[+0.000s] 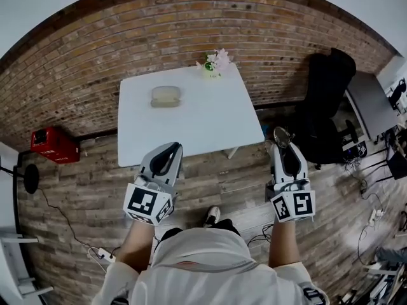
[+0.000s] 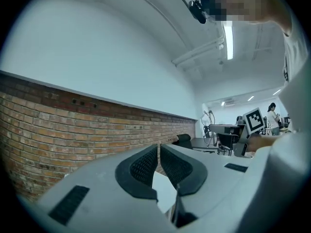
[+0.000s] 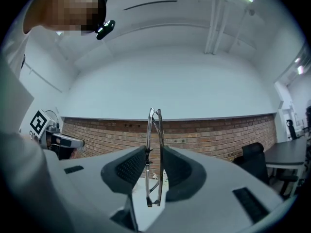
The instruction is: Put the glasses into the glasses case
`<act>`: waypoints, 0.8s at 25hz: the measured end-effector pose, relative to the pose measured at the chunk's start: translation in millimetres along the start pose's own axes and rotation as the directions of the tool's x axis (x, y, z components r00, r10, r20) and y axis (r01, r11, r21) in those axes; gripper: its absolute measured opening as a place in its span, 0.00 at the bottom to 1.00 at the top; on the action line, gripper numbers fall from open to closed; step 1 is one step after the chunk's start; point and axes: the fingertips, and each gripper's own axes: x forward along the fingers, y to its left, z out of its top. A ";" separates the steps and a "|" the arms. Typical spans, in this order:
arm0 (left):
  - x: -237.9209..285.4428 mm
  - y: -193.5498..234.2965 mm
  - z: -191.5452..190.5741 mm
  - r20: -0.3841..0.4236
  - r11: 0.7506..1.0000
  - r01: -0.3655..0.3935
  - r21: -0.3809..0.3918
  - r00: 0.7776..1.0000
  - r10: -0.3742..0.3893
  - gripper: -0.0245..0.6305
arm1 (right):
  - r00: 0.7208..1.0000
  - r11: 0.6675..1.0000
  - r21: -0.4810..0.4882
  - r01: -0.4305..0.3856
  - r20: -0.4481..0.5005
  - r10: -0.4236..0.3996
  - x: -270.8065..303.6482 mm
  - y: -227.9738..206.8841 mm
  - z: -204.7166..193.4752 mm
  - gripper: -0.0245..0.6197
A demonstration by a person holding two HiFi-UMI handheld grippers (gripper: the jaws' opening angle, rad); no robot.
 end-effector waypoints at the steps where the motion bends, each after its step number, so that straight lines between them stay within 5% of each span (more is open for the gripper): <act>1: 11.5 -0.5 -0.9 -0.004 1.000 -0.008 0.004 1.000 0.008 0.08 | 1.000 1.000 0.008 -0.004 -0.004 0.004 7.3 -11.7 -4.1 0.29; 10: 77.5 6.3 -18.8 -0.060 0.997 -0.074 -0.001 0.995 0.074 0.08 | 0.997 0.996 0.061 -0.061 -0.035 0.063 65.8 -70.4 -37.2 0.29; 20: 93.4 90.5 -41.6 -0.070 0.982 -0.182 -0.052 0.981 0.178 0.08 | 0.986 0.988 0.052 -0.144 -0.075 0.147 158.3 -48.0 -59.8 0.29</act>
